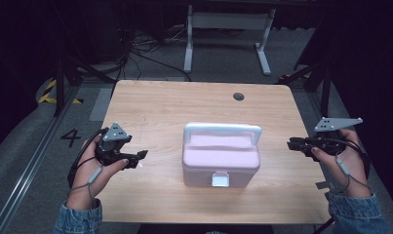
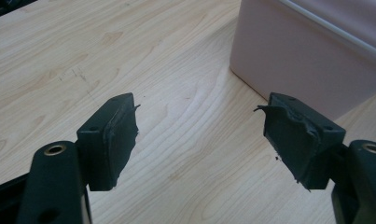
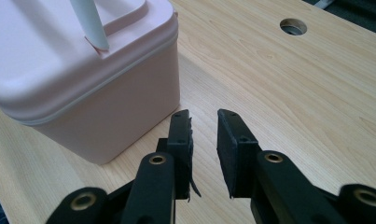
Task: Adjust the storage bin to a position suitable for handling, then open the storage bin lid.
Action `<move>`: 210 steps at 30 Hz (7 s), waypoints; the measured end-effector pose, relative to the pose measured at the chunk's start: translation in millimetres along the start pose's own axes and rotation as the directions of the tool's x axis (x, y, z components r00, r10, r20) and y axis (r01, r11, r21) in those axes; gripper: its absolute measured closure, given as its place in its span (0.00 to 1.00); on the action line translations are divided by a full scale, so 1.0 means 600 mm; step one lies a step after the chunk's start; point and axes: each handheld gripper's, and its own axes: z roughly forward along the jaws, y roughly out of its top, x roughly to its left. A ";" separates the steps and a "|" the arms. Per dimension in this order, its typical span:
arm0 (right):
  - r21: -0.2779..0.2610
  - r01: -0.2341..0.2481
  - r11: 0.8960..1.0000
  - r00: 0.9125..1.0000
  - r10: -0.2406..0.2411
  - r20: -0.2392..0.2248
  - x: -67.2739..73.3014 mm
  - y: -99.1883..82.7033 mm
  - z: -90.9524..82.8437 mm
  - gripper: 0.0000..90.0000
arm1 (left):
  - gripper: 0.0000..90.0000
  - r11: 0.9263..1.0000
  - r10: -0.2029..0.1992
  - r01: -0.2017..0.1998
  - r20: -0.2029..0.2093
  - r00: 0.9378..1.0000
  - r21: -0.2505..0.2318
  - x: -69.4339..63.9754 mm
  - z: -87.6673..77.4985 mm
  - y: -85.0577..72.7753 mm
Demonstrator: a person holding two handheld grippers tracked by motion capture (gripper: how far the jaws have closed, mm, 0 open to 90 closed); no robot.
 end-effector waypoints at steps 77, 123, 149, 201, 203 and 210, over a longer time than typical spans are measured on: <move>-0.006 -0.030 1.000 1.000 0.030 -0.001 0.031 -0.047 0.004 0.68 | 0.78 0.932 0.138 -0.065 0.182 0.974 -0.356 -0.107 0.122 0.163; -0.381 0.036 0.924 0.970 -0.124 -0.208 0.127 0.035 0.060 1.00 | 0.68 0.942 0.064 0.002 0.187 0.980 -0.334 -0.048 0.137 0.230; -0.384 0.027 0.923 0.972 -0.114 -0.206 0.125 0.036 0.061 1.00 | 0.34 0.939 0.102 -0.052 0.131 0.986 -0.340 -0.032 0.046 0.149; -0.430 -0.014 0.903 0.977 -0.078 -0.197 0.109 0.045 0.042 1.00 | 0.21 0.924 0.213 -0.146 0.158 0.964 -0.354 -0.104 0.100 0.142; -0.432 -0.005 0.902 0.979 -0.083 -0.184 0.111 0.047 0.042 1.00 | 0.20 0.914 0.218 -0.153 0.136 0.966 -0.377 -0.103 0.103 0.145; -0.438 -0.020 0.899 0.979 -0.071 -0.190 0.110 0.048 0.042 1.00 | 0.34 0.887 0.208 -0.132 0.126 0.970 -0.443 -0.105 0.103 0.154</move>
